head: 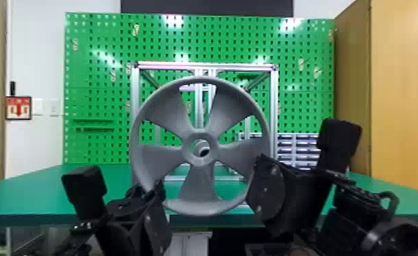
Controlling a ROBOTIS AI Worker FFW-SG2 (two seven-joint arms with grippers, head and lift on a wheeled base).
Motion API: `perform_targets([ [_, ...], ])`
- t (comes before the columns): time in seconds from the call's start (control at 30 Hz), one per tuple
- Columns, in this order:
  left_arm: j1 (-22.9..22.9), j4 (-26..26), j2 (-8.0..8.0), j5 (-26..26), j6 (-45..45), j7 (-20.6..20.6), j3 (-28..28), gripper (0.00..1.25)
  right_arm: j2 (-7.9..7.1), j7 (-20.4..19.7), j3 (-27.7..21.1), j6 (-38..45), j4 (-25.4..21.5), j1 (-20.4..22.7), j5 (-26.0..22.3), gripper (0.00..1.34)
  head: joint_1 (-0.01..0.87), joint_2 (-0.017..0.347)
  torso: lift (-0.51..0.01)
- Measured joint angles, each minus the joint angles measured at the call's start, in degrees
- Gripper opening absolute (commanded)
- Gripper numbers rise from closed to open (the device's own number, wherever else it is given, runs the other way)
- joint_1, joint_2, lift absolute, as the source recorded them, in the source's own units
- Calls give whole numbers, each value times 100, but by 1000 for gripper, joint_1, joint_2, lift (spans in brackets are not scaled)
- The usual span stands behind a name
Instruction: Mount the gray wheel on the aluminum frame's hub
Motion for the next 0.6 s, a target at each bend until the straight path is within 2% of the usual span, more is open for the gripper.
perform_targets([
  [0.3, 25, 12, -15, 122, -131, 59, 0, 384, 0, 1, 12, -74, -7, 27, 12, 140, -5, 6, -499],
  [0.4, 28, 19, -47, 292, -139, 195, 10, 384, 0, 2, 1, -142, -7, 49, 38, 140, -5, 6, -499],
  [0.6, 20, 105, -136, 492, -146, 210, 172, 388, 1, 3, 10, -185, -3, 73, 57, 140, -5, 6, -499],
])
